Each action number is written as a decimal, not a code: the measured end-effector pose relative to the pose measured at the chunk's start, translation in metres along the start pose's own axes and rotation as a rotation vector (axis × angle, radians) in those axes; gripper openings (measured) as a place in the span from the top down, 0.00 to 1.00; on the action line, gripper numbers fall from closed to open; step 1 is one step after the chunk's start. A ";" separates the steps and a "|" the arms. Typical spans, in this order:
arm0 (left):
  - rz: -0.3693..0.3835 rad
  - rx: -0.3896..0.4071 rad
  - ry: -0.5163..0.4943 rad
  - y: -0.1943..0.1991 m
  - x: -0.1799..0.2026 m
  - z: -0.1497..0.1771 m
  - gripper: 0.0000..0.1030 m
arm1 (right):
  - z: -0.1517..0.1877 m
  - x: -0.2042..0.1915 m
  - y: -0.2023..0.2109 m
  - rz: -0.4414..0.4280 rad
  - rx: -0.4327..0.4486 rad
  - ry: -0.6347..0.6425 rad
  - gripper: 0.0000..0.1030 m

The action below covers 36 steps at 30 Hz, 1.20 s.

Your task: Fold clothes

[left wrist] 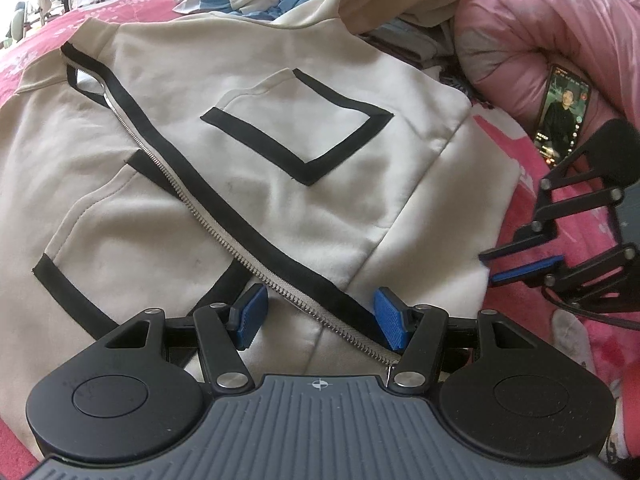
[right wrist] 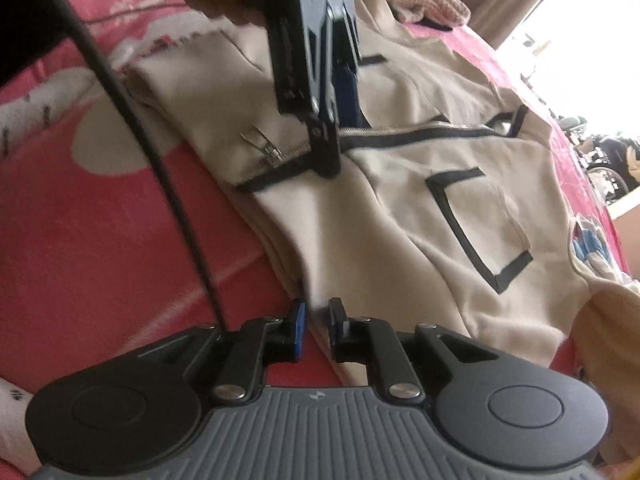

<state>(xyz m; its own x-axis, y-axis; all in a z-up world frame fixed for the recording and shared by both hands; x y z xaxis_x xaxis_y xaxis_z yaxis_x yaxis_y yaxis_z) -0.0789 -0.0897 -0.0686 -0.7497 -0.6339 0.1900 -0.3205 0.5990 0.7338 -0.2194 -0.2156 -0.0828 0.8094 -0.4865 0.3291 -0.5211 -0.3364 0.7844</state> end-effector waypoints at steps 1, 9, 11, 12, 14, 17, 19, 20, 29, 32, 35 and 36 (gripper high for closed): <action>0.000 0.000 -0.001 0.000 0.000 0.000 0.42 | 0.001 0.001 -0.001 0.004 0.000 -0.007 0.88; -0.005 0.005 -0.011 -0.001 0.001 0.002 0.42 | 0.000 0.008 0.008 0.020 0.041 -0.122 0.88; -0.005 0.005 -0.010 -0.002 0.000 0.002 0.42 | 0.000 0.010 0.009 0.050 0.054 -0.141 0.88; -0.005 0.005 -0.010 -0.002 0.000 0.002 0.42 | 0.000 0.010 0.009 0.080 0.061 -0.142 0.88; -0.006 0.005 -0.009 -0.001 0.000 0.002 0.42 | 0.000 0.012 0.009 0.112 0.070 -0.163 0.88; -0.007 0.008 -0.008 -0.001 0.001 0.002 0.42 | 0.005 0.010 0.004 0.121 0.047 -0.149 0.88; -0.008 0.009 -0.006 -0.001 0.001 0.003 0.42 | 0.009 0.005 0.000 0.139 0.041 -0.105 0.88; -0.008 0.009 -0.005 -0.001 0.001 0.003 0.42 | 0.009 0.006 0.002 0.147 0.050 -0.103 0.91; -0.009 0.018 -0.019 -0.003 0.005 -0.004 0.42 | 0.015 0.006 0.016 0.203 0.018 -0.041 0.98; -0.002 0.018 -0.047 -0.007 0.010 -0.005 0.42 | 0.018 0.005 0.013 0.219 0.004 -0.038 0.98; -0.011 0.022 -0.098 -0.010 0.014 -0.006 0.42 | 0.016 0.002 0.008 0.224 -0.002 -0.026 0.98; -0.013 0.023 -0.110 -0.011 0.015 -0.005 0.42 | 0.017 0.000 0.005 0.217 -0.008 -0.019 0.98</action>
Point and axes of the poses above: each gripper's, at about its wrist camera, not at the fingertips, and y roughly against the way its jaws point, x to its right, z to its underside, the point moved 3 cm from there along -y, roughly the way its jaws point, and after that the axes turned 10 degrees about x, right-handed, at the moved point
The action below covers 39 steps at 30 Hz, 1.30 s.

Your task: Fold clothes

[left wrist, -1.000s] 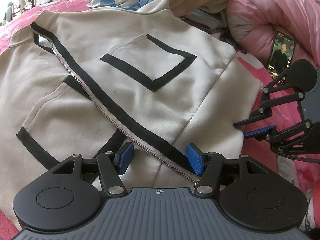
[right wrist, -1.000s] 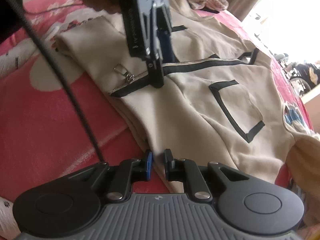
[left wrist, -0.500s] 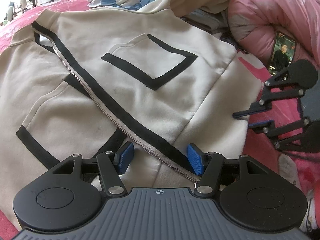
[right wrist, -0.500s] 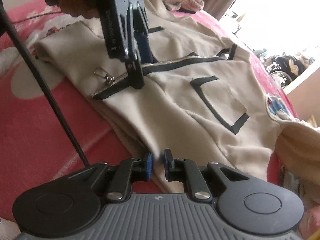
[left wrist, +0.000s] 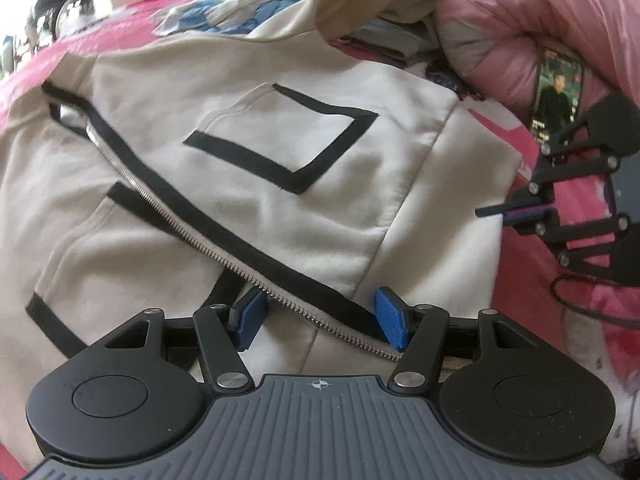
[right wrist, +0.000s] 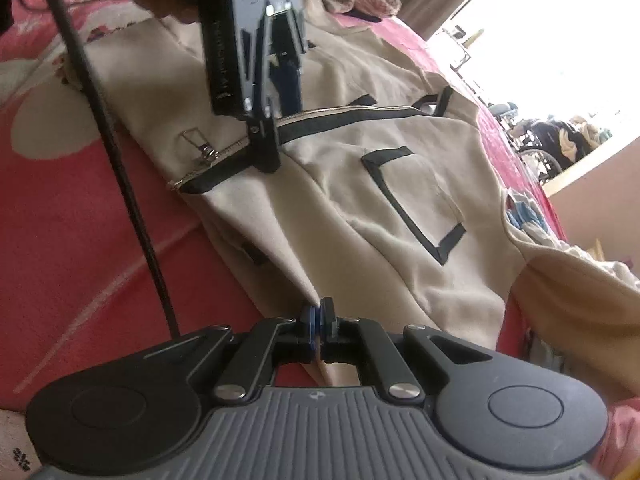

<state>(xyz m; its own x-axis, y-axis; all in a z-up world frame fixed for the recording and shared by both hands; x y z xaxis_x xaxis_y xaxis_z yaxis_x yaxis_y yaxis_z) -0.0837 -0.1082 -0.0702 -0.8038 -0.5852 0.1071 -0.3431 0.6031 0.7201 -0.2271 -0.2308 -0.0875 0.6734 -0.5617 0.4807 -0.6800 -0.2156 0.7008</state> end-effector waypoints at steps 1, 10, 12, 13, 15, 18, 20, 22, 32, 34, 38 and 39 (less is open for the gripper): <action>0.000 0.001 -0.003 0.000 -0.001 0.001 0.41 | 0.001 -0.003 -0.002 -0.004 -0.004 0.008 0.98; -0.018 0.016 0.006 0.000 -0.005 -0.001 0.39 | -0.002 0.014 0.009 -0.096 -0.030 -0.163 0.85; -0.031 0.023 0.001 0.007 -0.006 -0.004 0.39 | -0.001 0.034 0.023 -0.154 0.002 -0.287 0.73; -0.037 0.032 0.001 0.013 -0.007 -0.005 0.40 | 0.000 0.047 0.031 -0.176 0.023 -0.358 0.73; -0.051 0.056 0.013 0.024 -0.014 -0.009 0.40 | 0.003 0.078 0.039 -0.172 0.065 -0.494 0.72; -0.048 0.088 0.057 0.034 -0.022 -0.018 0.40 | 0.010 0.127 0.030 -0.104 0.108 -0.686 0.71; -0.033 0.096 0.070 0.029 -0.023 -0.025 0.40 | 0.013 0.149 0.011 -0.061 0.110 -0.756 0.71; -0.017 0.089 0.050 0.017 -0.015 -0.028 0.40 | 0.020 0.160 -0.011 -0.040 0.091 -0.806 0.72; 0.019 0.027 -0.057 -0.010 -0.001 -0.005 0.39 | 0.066 0.166 -0.030 -0.048 -0.028 -1.023 0.72; 0.028 0.028 -0.053 -0.009 -0.004 -0.005 0.39 | 0.064 0.199 -0.032 0.014 0.044 -1.092 0.64; 0.034 0.039 -0.050 -0.009 -0.004 -0.003 0.39 | 0.074 0.259 -0.053 0.059 0.174 -1.333 0.33; 0.036 0.041 -0.049 -0.008 -0.004 -0.003 0.39 | 0.078 0.270 -0.062 0.046 0.190 -1.393 0.27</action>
Point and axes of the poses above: each gripper's, at about its wrist camera, not at the fingertips, and y roughly against the way its jaws point, x to its right, z to its underside, the point moved 3 cm from there along -y, roughly the way its jaws point, and after that the axes turned 10 degrees about x, right-handed, at the moved point
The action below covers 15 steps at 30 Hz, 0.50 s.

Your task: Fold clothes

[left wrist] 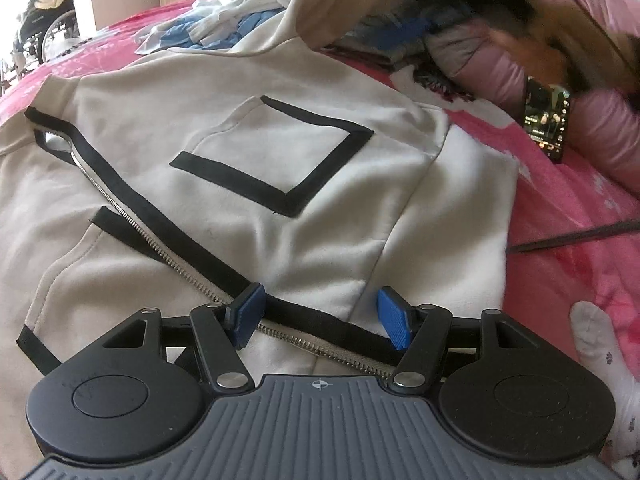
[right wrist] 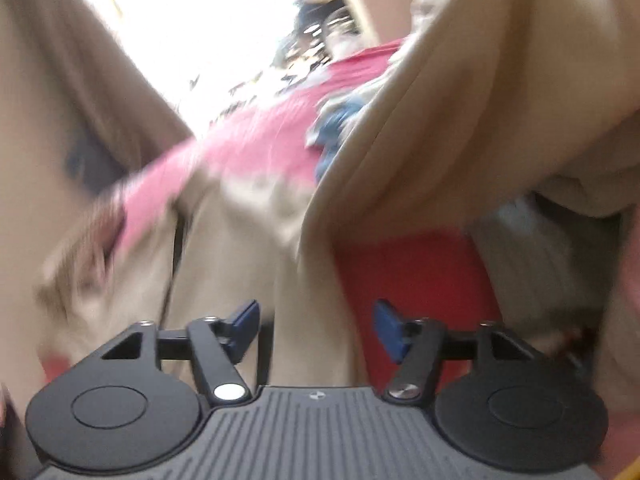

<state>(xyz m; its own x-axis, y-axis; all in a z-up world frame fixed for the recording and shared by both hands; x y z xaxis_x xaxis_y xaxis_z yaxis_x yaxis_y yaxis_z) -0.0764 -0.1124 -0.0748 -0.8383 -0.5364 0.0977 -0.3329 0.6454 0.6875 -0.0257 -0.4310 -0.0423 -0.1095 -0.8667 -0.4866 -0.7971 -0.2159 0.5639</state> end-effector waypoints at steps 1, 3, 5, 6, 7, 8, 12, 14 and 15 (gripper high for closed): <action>0.001 0.002 0.002 0.000 0.000 0.000 0.39 | -0.005 0.006 -0.013 -0.016 -0.016 -0.060 0.23; 0.003 0.003 0.007 0.000 -0.001 0.000 0.39 | -0.013 0.019 -0.039 -0.051 -0.055 -0.186 0.18; 0.004 0.002 0.009 0.000 -0.001 0.000 0.39 | -0.013 0.031 -0.062 -0.072 -0.096 -0.316 0.17; 0.005 0.002 0.010 0.000 -0.001 0.000 0.39 | -0.013 0.037 -0.070 -0.064 -0.091 -0.369 0.17; 0.006 0.003 0.012 0.000 -0.001 0.001 0.39 | -0.014 0.042 -0.078 -0.063 -0.072 -0.400 0.18; 0.007 0.003 0.014 0.000 -0.002 0.001 0.39 | -0.017 0.047 -0.083 -0.060 -0.041 -0.407 0.26; 0.015 0.006 0.010 0.001 -0.002 0.002 0.38 | -0.038 0.056 -0.083 -0.075 0.129 -0.398 0.85; 0.021 0.008 0.006 0.002 -0.002 0.003 0.38 | -0.047 0.051 -0.074 -0.113 0.223 -0.314 0.87; 0.024 0.008 0.005 0.002 -0.002 0.004 0.38 | -0.049 0.049 -0.074 -0.107 0.244 -0.255 0.87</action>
Point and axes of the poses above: each gripper's, at about its wrist camera, not at the fingertips, and y roughly against the way its jaws point, x to its right, z to its underside, the point moved 3 cm from there along -y, roughly the way its jaws point, and after that the axes turned 10 degrees about x, right-handed, at the moved point
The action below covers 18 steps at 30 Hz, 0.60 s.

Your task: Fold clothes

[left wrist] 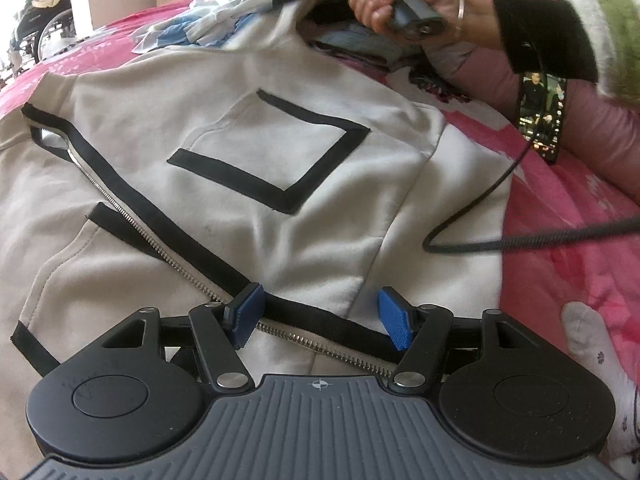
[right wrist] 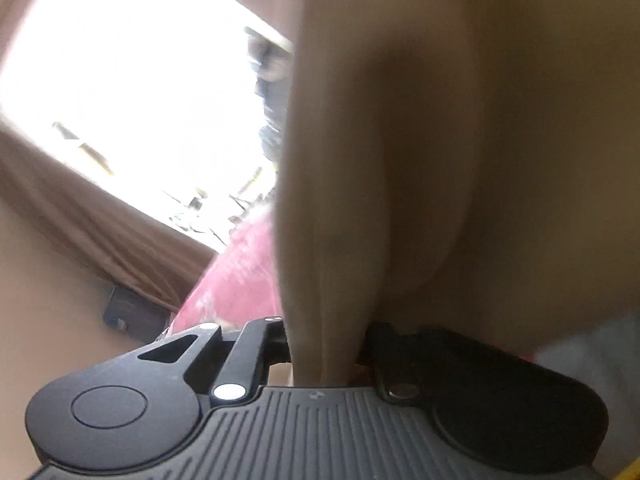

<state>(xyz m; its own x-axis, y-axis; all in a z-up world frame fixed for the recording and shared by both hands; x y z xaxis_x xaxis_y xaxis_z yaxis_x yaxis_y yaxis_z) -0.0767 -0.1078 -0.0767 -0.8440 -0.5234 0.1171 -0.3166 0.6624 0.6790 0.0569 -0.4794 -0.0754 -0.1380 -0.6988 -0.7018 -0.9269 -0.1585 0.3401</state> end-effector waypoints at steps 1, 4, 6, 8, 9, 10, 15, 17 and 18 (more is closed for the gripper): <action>0.002 0.000 -0.002 0.000 0.000 0.000 0.38 | 0.001 0.001 -0.004 0.020 0.002 0.056 0.87; 0.007 0.005 -0.006 0.000 0.000 0.002 0.38 | 0.011 0.024 -0.024 0.133 -0.038 0.132 0.87; 0.010 0.008 -0.008 -0.001 0.001 0.002 0.38 | 0.019 0.041 -0.034 0.164 -0.077 0.132 0.91; 0.013 0.012 -0.008 -0.001 0.001 0.003 0.38 | 0.021 0.043 -0.032 0.167 -0.085 0.133 0.91; 0.014 0.014 -0.007 0.000 0.001 0.003 0.38 | 0.021 0.042 -0.030 0.170 -0.088 0.129 0.88; 0.015 0.017 -0.007 0.000 0.001 0.003 0.38 | 0.020 0.040 -0.026 0.174 -0.098 0.124 0.85; 0.020 0.027 -0.003 0.001 0.000 0.003 0.38 | 0.032 0.010 0.020 0.290 -0.244 0.231 0.31; 0.025 0.033 -0.004 0.001 0.000 0.004 0.38 | 0.045 -0.003 0.046 0.322 -0.312 0.288 0.31; 0.028 0.036 -0.004 0.001 -0.001 0.004 0.38 | 0.052 -0.011 0.059 0.319 -0.336 0.304 0.34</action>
<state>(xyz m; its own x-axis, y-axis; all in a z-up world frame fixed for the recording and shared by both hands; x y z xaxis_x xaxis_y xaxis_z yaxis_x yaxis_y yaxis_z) -0.0785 -0.1043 -0.0789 -0.8544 -0.5023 0.1327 -0.3081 0.6956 0.6490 -0.0143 -0.4443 -0.0802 -0.2402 -0.9107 -0.3359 -0.6869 -0.0851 0.7217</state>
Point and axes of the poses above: each gripper's, at about its wrist camera, not at the fingertips, and y roughly against the way its jaws point, x to its right, z to its underside, the point moved 3 cm from there along -y, roughly the way its jaws point, and after that the axes turned 10 degrees about x, right-handed, at the moved point
